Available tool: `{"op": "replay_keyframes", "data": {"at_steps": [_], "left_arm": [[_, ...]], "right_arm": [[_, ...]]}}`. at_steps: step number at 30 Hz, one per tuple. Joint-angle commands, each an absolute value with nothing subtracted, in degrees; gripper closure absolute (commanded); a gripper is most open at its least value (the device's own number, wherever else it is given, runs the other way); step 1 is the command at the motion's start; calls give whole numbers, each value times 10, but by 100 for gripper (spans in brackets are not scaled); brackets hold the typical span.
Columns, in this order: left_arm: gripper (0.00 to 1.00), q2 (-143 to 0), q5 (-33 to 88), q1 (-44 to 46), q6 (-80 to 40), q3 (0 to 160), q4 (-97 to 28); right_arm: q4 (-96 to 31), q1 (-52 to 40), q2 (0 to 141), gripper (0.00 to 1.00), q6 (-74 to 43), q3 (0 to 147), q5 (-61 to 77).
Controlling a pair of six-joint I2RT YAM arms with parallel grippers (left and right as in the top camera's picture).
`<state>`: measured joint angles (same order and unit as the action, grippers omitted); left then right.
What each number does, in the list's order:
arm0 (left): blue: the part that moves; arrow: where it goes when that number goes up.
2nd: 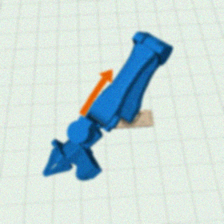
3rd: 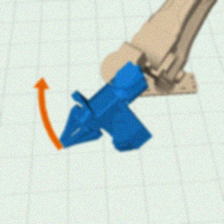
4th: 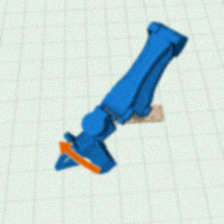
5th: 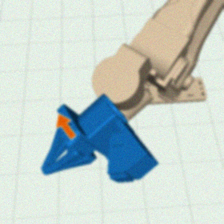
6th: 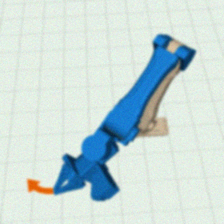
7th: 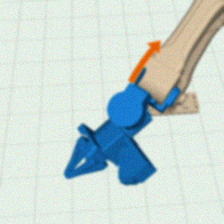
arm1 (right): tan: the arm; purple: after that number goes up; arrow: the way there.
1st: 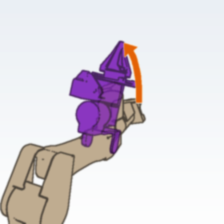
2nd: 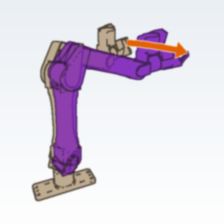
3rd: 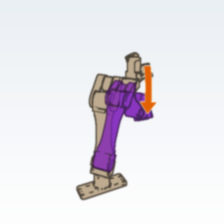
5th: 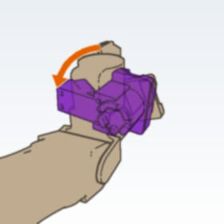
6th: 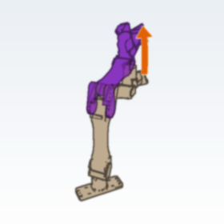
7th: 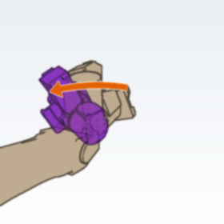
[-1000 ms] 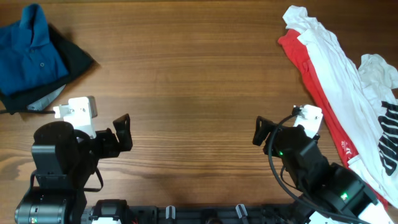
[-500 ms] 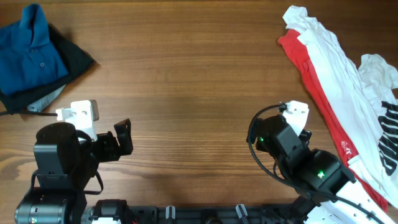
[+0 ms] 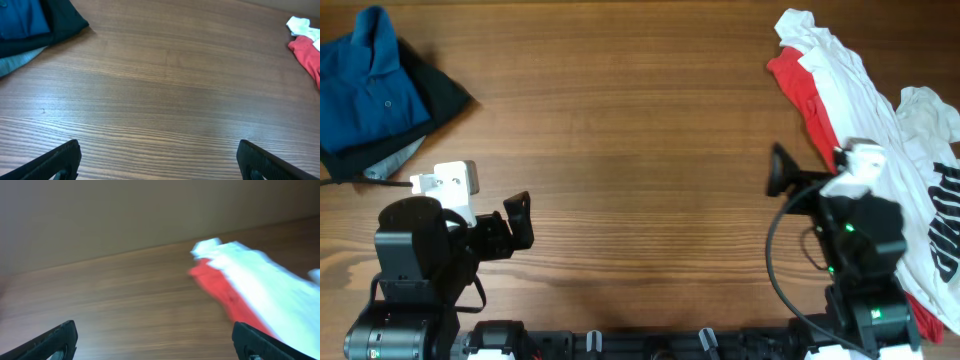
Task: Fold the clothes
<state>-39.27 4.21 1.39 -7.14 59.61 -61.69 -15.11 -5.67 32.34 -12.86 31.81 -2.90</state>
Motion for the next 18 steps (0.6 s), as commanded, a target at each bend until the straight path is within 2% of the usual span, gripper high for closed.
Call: {"op": "replay_keyframes", "data": {"at_steps": [1,18], "left_arm": [[0,-389,36,14,-66,595,-616],[0,-389,36,14,-66,595,-616]], "right_arm": [[-120,-6,267,0,-74,261,32],[94,-1,11,0,-77,8,22]]}}
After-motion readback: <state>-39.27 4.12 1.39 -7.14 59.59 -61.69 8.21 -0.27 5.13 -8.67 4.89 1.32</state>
